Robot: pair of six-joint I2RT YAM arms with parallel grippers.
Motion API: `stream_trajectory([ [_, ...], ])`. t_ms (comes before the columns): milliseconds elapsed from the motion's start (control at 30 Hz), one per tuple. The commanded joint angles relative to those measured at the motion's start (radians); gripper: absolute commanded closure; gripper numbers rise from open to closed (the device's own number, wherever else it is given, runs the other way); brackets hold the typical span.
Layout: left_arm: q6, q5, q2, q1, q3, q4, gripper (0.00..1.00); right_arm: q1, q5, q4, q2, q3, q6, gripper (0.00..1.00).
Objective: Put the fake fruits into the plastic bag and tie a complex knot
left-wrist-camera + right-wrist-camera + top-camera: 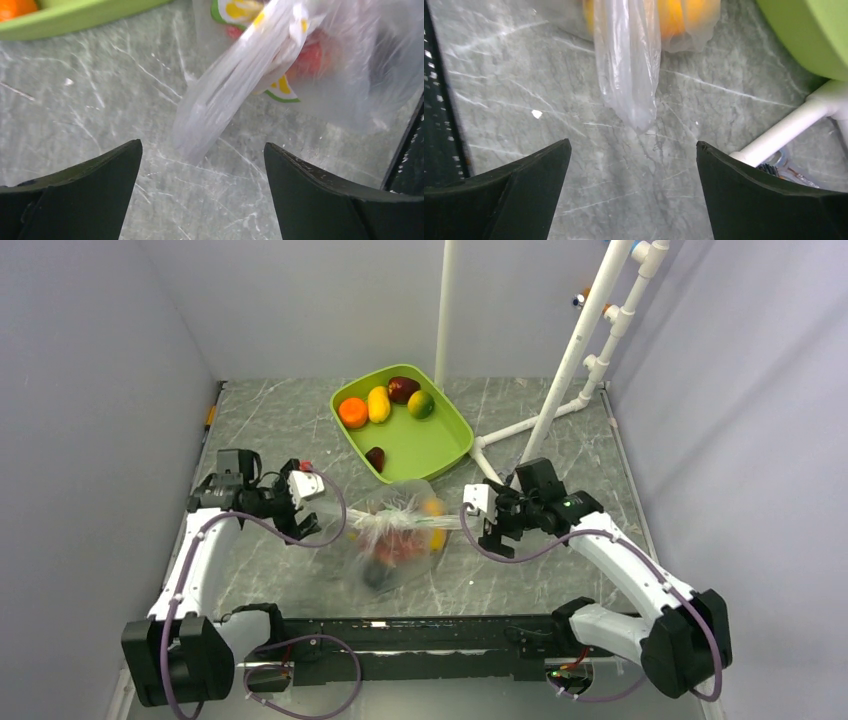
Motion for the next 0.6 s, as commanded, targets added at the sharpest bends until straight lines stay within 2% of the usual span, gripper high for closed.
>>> stream_trajectory([
  [0, -0.066, 0.075, -0.061, 0.003, 0.14, -0.157, 0.01, 0.0, -0.084, -0.108, -0.088, 0.126, 0.089, 0.0],
  [133, -0.236, 0.097, -0.065, 0.003, 0.265, -0.193, 0.01, 0.0, -0.104, -0.095, -0.14, 0.2, 0.243, 0.0],
  [333, -0.649, 0.031, 0.027, 0.035, 0.461, -0.155, 0.0, -0.03, -0.021, 0.003, -0.194, 0.243, 0.599, 0.0],
  [467, -0.83, -0.029, 0.088, 0.099, 0.521, -0.155, 0.01, -0.118, 0.03, 0.069, -0.244, 0.203, 0.856, 0.0],
  [567, -0.915, -0.111, 0.087, 0.129, 0.484, -0.106, 0.01, -0.244, 0.032, 0.089, -0.298, 0.149, 0.98, 0.0],
])
